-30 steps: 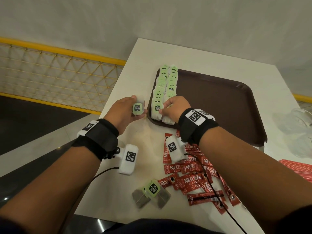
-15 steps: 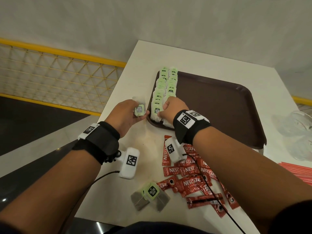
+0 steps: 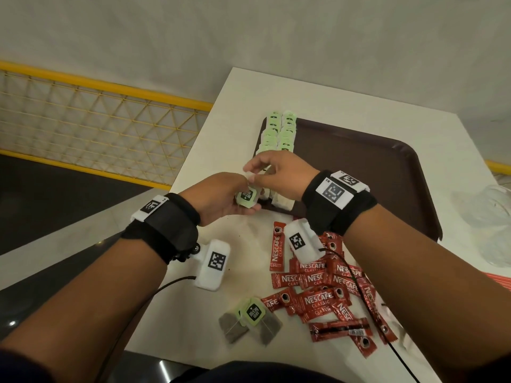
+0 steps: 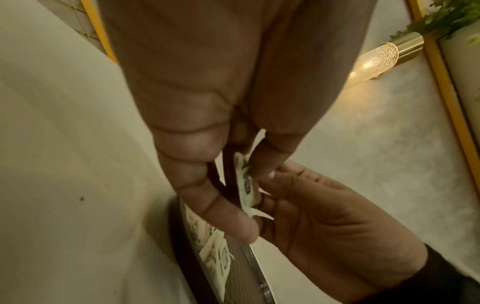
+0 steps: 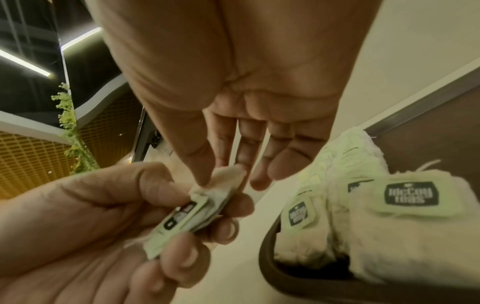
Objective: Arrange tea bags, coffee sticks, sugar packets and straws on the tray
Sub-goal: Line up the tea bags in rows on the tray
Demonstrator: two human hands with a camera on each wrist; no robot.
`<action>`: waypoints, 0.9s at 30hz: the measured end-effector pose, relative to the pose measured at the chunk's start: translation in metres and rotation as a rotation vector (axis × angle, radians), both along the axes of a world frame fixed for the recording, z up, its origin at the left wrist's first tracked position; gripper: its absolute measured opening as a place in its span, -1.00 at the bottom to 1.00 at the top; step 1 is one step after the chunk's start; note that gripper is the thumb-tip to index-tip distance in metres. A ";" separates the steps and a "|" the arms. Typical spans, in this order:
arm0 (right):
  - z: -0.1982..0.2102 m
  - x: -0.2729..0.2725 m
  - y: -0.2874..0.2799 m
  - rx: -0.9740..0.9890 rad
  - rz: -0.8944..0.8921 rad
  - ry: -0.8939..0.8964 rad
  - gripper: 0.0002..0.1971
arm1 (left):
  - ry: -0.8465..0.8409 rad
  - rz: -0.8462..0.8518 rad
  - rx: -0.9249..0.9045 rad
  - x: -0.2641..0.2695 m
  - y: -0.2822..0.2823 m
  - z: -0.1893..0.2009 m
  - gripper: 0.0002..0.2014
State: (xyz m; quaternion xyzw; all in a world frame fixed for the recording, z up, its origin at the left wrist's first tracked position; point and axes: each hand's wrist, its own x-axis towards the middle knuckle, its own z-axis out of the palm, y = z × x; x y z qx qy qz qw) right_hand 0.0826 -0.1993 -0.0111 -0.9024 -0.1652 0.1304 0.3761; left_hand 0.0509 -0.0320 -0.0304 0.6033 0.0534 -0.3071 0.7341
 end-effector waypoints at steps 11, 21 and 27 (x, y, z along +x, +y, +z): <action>-0.010 -0.006 -0.018 -0.016 -0.123 0.033 -0.73 | -0.423 0.137 0.406 0.012 0.006 -0.004 -0.89; -0.020 0.003 -0.014 -0.144 -0.279 0.029 -0.83 | -0.619 0.143 0.712 0.023 -0.006 -0.014 -0.85; -0.023 0.008 -0.008 -0.289 -0.274 0.008 -0.77 | -0.590 0.101 0.780 0.018 0.000 -0.022 -0.88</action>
